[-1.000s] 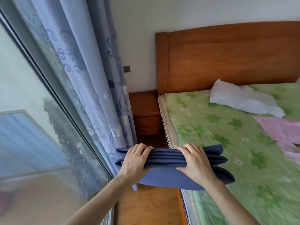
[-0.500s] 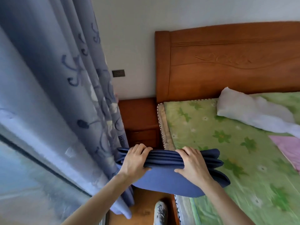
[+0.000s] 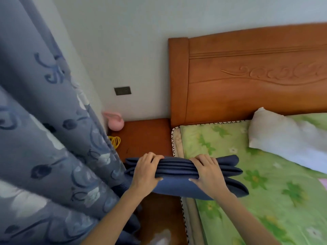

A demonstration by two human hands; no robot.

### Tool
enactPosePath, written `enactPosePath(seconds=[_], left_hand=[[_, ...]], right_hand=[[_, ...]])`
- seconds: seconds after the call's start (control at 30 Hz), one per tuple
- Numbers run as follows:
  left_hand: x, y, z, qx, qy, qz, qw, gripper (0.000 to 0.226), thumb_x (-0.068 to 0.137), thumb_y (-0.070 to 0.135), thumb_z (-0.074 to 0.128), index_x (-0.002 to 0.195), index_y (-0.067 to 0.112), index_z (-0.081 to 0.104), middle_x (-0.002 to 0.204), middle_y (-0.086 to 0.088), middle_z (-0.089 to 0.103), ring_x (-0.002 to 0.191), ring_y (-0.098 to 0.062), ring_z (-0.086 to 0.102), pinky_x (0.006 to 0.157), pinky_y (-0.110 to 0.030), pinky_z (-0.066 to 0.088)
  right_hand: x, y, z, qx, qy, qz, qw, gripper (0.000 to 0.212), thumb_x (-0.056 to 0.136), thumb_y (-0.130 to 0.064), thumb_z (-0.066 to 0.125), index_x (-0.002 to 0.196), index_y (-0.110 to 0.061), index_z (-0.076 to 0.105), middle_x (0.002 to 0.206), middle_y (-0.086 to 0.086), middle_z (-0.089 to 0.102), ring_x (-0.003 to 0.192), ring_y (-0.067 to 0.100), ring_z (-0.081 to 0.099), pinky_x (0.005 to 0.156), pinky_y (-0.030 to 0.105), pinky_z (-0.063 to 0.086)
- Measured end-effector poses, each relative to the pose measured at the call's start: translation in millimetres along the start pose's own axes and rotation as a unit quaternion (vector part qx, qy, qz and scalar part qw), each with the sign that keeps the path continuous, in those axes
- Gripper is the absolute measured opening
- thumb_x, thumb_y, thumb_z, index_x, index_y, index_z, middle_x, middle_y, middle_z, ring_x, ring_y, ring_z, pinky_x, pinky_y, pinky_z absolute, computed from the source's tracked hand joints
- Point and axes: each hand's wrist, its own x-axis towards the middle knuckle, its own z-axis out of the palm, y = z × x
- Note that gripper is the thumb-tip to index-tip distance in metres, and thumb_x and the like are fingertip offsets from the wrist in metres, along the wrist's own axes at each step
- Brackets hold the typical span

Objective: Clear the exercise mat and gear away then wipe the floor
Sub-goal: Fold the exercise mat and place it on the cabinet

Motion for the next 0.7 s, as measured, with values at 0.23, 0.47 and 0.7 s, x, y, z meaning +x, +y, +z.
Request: enactPosePath(seconds=[0.23, 0.47, 0.7], left_hand=[[59.8, -55.5, 7.9, 0.006, 0.045, -0.007, 0.999, 0.068, 0.044, 0.019, 0.09, 0.106, 0.018, 0.061, 0.095, 0.0, 0.057, 0.087, -0.023, 0.058, 0.079, -0.036, 0.05], [126.8, -136.8, 23.9, -0.014, 0.058, -0.04, 0.997, 0.071, 0.042, 0.018, 0.09, 0.106, 0.018, 0.061, 0.097, 0.001, 0.057, 0.091, -0.022, 0.056, 0.084, -0.036, 0.048], [191.2, -215.4, 46.4, -0.029, 0.077, -0.07, 0.994, 0.058, 0.054, 0.01, 0.084, 0.106, 0.019, 0.06, 0.099, 0.001, 0.057, 0.092, -0.022, 0.055, 0.085, -0.036, 0.046]], right_hand=[[71.7, -1.8, 40.9, 0.014, 0.031, -0.003, 0.999, 0.074, 0.04, -0.04, 0.091, 0.103, -0.015, 0.063, 0.094, 0.0, 0.061, 0.087, 0.021, 0.06, 0.077, 0.033, 0.05], [178.6, -0.6, 89.8, 0.026, 0.027, -0.047, 0.998, 0.067, 0.045, -0.017, 0.085, 0.108, -0.011, 0.062, 0.095, 0.003, 0.06, 0.087, 0.025, 0.058, 0.078, 0.036, 0.048], [270.0, -2.3, 154.0, 0.06, 0.015, -0.052, 0.997, 0.068, 0.052, -0.021, 0.085, 0.112, -0.014, 0.053, 0.097, 0.002, 0.058, 0.092, 0.021, 0.048, 0.084, 0.032, 0.034]])
